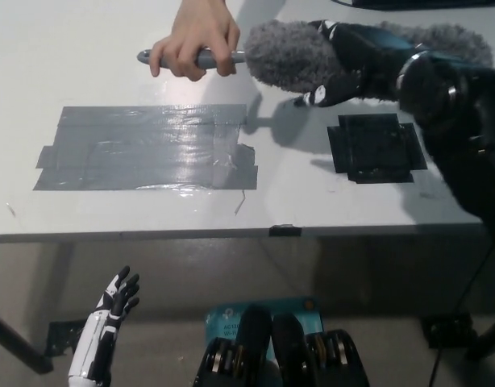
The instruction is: A person hands a grey duster to the robot and the robot grabs it with its right hand and places it on the black marked spot infron tof it on the desk
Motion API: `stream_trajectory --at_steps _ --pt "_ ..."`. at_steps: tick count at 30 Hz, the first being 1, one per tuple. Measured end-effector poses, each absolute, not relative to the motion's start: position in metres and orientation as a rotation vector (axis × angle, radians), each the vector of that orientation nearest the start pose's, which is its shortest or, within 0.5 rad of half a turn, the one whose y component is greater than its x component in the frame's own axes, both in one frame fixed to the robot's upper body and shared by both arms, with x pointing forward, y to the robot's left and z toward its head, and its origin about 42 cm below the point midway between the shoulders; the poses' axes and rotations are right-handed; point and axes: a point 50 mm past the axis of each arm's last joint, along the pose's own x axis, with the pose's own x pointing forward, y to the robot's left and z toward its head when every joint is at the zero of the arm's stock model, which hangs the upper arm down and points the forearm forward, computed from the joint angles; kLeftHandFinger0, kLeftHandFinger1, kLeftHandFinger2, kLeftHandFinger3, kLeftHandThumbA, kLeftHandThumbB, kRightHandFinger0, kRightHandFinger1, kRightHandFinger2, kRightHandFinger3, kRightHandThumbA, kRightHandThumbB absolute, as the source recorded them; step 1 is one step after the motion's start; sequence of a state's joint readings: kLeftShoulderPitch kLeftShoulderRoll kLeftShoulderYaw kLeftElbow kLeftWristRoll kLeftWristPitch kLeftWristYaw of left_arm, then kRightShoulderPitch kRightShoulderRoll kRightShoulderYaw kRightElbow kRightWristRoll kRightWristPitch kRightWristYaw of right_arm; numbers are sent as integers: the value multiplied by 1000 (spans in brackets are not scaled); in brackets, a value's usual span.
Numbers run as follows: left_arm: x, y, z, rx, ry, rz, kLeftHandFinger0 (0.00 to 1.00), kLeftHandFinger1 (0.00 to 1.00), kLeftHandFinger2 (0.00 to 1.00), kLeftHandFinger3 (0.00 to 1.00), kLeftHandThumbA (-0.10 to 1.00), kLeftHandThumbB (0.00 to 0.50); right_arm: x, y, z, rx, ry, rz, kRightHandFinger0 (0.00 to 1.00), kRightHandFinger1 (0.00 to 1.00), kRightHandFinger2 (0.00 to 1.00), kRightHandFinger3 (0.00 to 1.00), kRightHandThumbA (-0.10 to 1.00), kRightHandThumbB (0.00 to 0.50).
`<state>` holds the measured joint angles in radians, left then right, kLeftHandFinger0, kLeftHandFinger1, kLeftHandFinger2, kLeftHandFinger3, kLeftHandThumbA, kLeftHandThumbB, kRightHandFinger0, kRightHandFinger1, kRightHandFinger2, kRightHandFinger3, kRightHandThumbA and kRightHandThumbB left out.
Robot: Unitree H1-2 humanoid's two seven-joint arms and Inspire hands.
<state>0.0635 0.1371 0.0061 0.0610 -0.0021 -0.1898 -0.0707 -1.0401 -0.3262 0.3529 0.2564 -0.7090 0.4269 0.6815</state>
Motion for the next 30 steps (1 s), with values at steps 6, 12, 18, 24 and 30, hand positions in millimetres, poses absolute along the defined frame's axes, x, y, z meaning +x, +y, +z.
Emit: stream_trajectory --at_steps 6,12,18,24,30 --pt "261 259 78 140 -65 -63 1000 1000 1000 1000 947 172 501 -156 396 -1246 -48 459 1000 1000 1000 1000 854 500" --pt "262 259 79 142 -67 -66 1000 1000 1000 1000 947 178 505 -157 388 -1242 6 484 1000 1000 1000 1000 825 500" --pt "262 260 79 147 -67 -66 1000 1000 1000 1000 935 171 512 -156 380 -1276 40 464 1000 1000 1000 1000 755 500" --pt "262 260 79 147 -65 -66 1000 1000 1000 1000 934 162 527 -152 349 -1369 99 383 622 649 854 1000 -83 302" --pt "262 260 78 146 -60 -66 1000 1000 1000 1000 958 168 535 -150 320 -1406 113 321 0 9 213 389 -100 251"
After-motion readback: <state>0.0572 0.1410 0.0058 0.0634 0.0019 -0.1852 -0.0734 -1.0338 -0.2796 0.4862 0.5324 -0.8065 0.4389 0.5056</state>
